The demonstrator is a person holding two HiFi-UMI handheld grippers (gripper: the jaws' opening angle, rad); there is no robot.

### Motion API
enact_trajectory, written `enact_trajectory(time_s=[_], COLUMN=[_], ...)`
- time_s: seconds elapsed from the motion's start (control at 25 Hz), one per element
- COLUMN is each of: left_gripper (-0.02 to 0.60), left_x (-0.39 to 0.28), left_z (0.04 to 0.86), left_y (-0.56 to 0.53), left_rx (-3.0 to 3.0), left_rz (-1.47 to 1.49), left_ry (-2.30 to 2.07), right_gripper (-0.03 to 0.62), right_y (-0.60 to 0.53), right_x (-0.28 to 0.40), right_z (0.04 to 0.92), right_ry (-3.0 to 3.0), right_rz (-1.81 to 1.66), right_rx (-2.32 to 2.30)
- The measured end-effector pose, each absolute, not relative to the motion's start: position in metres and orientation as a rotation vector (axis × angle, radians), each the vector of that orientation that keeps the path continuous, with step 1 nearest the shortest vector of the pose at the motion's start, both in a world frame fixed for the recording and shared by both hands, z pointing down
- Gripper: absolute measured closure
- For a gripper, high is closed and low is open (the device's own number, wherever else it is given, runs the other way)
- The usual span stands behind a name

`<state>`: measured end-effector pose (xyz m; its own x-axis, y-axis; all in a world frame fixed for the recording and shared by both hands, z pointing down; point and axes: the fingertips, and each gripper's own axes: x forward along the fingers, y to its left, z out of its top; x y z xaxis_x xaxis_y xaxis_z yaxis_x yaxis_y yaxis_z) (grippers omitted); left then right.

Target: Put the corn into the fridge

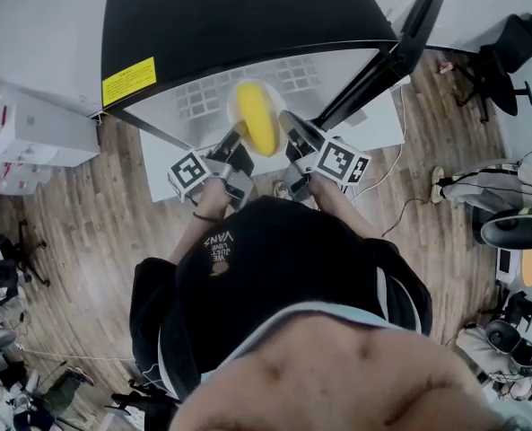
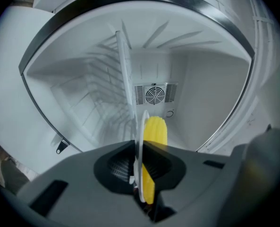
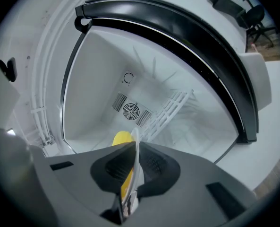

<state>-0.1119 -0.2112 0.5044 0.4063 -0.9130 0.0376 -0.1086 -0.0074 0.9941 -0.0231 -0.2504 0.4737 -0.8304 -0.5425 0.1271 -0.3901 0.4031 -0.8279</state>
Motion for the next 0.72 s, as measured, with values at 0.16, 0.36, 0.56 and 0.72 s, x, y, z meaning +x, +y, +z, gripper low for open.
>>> enact_trajectory(time_s=[0.16,0.36,0.56,0.72], left_gripper=[0.535,0.535,0.535,0.535], left_x=[-0.114,-0.115,-0.118,-0.12], left_z=[0.508,0.51,0.507,0.507], left_y=[-0.216,-0.224,-0.23,-0.232], left_rx=[1.405,1.367,1.345,1.306], left_rz=[-0.849,-0.876,-0.908,-0.932], left_ry=[-0.982,-0.974,-0.963,-0.954], right_gripper=[0.568,0.568,0.568,0.569], right_y=[-0.258,-0.269,-0.277,-0.282], right_x=[-0.027,-0.03,-0.033,-0.037], right_z=[0.475,0.476,0.477,0.474], right_ry=[2.509,2.502,2.5,2.502], right_rz=[-1.406,-1.418,-1.426,-1.406], right_rx=[-0.825,-0.817,-0.823,-0.834])
